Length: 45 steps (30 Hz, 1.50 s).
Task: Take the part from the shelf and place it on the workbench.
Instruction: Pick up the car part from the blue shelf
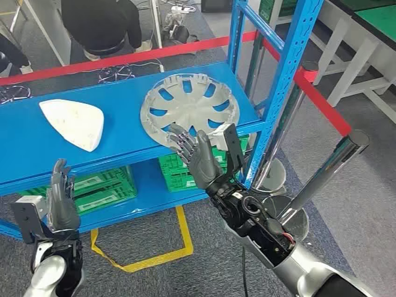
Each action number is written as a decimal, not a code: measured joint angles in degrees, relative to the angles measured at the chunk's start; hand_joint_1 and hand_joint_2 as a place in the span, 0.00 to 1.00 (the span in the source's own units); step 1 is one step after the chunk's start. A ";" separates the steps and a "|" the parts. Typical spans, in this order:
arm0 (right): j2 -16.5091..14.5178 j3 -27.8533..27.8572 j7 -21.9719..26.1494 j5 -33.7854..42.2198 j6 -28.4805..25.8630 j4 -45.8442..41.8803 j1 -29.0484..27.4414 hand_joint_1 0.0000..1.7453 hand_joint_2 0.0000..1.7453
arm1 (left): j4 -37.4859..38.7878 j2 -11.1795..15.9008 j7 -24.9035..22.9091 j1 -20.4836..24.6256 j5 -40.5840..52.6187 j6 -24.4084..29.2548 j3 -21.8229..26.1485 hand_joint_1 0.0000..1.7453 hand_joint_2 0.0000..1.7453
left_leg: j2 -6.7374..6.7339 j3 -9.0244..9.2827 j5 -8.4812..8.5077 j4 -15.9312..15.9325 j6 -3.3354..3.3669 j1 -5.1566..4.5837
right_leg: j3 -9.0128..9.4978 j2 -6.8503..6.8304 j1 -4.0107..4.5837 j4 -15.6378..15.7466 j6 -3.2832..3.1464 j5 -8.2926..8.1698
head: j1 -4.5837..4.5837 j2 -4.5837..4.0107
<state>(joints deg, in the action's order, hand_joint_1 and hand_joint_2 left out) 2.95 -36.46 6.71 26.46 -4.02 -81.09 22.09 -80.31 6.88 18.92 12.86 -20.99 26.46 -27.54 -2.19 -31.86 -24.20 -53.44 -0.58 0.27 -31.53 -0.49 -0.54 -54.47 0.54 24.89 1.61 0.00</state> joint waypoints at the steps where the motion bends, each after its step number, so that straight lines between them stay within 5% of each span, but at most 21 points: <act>1: 0.00 -0.02 0.00 0.04 -0.12 0.10 -0.01 0.00 0.00 | -0.05 0.04 0.02 0.00 -0.02 -0.13 0.00 0.00 0.00 | 0.00 0.00 0.00 0.00 0.00 -0.01 | 0.00 0.00 0.00 0.00 0.00 0.00 | 0.00 0.00; 16: 0.69 1.44 -1.04 -1.51 -5.78 -0.31 -3.67 0.00 0.00 | 2.31 -1.47 2.30 4.11 -0.56 -8.48 -0.11 0.00 0.00 | -0.21 0.04 -0.03 -0.03 0.01 -0.06 | -0.07 0.15 -0.02 0.03 0.01 -0.03 | 0.00 0.00; 45: 1.01 2.12 -2.02 -2.00 -2.19 -2.12 -4.63 0.00 0.00 | 3.73 -2.75 1.28 4.46 1.78 -7.27 -0.11 0.00 0.00 | -0.23 0.04 -0.03 -0.03 0.01 -0.04 | -0.06 0.18 -0.02 0.02 0.00 -0.03 | 0.02 0.00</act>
<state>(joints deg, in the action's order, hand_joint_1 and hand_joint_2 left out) 3.96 -34.34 4.69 24.46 -6.21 -83.21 17.46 -76.58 4.13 20.20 17.32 -19.21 19.18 -27.65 -2.42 -31.82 -24.23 -53.47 -0.57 0.23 -31.59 -0.31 -0.56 -54.45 0.54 24.87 1.62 0.00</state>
